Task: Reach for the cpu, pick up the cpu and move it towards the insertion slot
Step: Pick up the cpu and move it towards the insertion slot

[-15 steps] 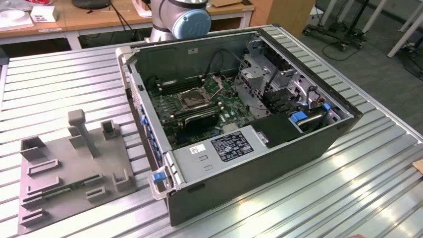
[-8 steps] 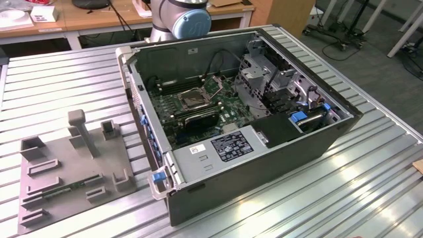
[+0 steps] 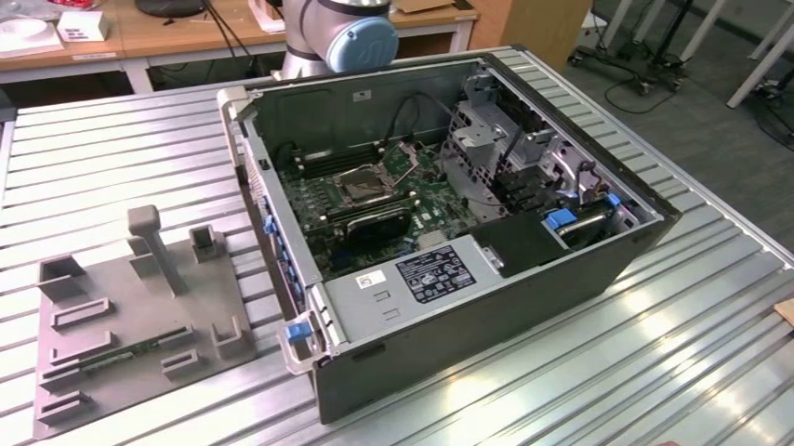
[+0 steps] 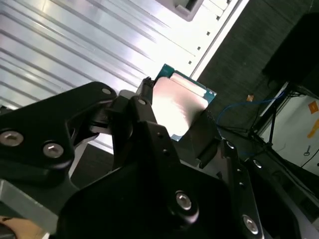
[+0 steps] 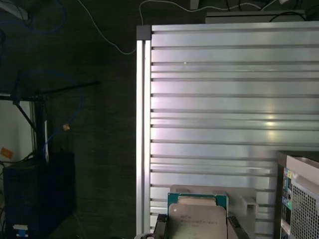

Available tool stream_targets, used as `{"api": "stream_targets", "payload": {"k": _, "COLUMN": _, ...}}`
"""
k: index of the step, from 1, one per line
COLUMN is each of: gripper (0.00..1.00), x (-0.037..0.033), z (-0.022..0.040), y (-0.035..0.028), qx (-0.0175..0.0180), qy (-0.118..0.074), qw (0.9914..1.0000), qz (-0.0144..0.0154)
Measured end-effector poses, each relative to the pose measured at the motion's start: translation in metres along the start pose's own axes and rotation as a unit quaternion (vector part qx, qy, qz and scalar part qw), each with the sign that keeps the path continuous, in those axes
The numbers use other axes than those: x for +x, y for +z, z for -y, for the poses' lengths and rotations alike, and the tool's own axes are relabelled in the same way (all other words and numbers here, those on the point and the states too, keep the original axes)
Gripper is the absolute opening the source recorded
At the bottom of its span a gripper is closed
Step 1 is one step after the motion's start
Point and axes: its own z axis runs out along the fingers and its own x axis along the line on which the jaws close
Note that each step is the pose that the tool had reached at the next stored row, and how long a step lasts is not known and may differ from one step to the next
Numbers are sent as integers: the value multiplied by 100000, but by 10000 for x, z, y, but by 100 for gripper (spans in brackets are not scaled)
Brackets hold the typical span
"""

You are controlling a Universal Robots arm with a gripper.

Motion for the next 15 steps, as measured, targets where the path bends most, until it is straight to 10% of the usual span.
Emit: {"api": "stream_targets", "payload": {"k": 15, "gripper": 54, "x": -2, "z": 490, "y": 75, "qx": 0, "qy": -5, "qw": 100000, "qz": -25}}
